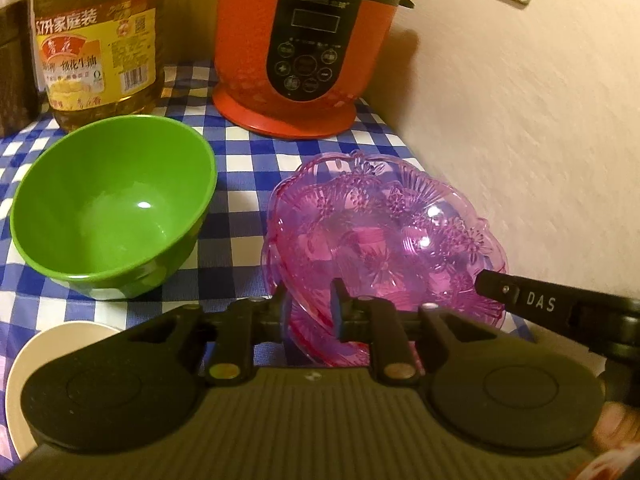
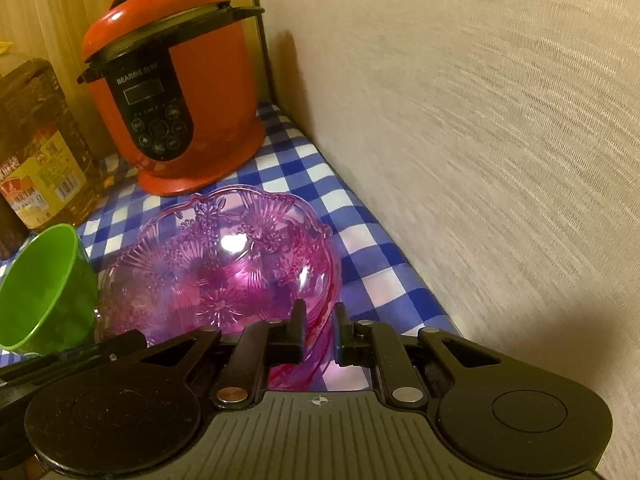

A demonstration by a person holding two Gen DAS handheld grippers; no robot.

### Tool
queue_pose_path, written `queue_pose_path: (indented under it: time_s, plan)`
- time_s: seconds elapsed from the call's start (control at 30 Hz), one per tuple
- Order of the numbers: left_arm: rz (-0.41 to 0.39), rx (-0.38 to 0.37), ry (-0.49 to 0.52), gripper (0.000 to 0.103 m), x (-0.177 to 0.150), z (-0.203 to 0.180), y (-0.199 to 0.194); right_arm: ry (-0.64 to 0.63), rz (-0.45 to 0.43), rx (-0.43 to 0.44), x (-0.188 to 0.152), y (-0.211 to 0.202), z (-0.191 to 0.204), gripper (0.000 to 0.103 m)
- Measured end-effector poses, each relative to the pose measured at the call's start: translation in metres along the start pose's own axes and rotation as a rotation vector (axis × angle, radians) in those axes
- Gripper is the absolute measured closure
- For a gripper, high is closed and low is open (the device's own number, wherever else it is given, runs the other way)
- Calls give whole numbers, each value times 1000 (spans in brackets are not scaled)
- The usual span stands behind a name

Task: Organize plates and bowls
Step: 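Lower the held pink plate onto the pink plate beside the rice cooker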

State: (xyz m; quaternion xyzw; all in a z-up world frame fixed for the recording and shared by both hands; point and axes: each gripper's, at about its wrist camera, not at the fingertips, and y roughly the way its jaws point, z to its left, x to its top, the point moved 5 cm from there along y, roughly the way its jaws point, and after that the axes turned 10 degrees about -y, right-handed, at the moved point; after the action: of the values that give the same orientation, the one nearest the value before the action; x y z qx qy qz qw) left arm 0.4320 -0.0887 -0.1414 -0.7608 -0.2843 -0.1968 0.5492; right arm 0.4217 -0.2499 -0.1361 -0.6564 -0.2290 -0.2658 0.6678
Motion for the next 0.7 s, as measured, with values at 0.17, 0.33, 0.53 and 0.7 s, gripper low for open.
queue_pose_path:
  time_s: [0.17,0.33,0.53,0.7]
  plan:
    - [-16,25,54,79,-1,-4,-2,-2,1,18,-1,2,0,85]
    - [-13,26,30,71,-1,2,-4,18,-22,10,0,-3,-2,57]
    - [-42,28,24,71,3,7,-13,36,-22,9,-2,-7,-6,57]
    - [-95,-18,-20,72,7,13,-28,72,-36,22,-1,-12,-12,57]
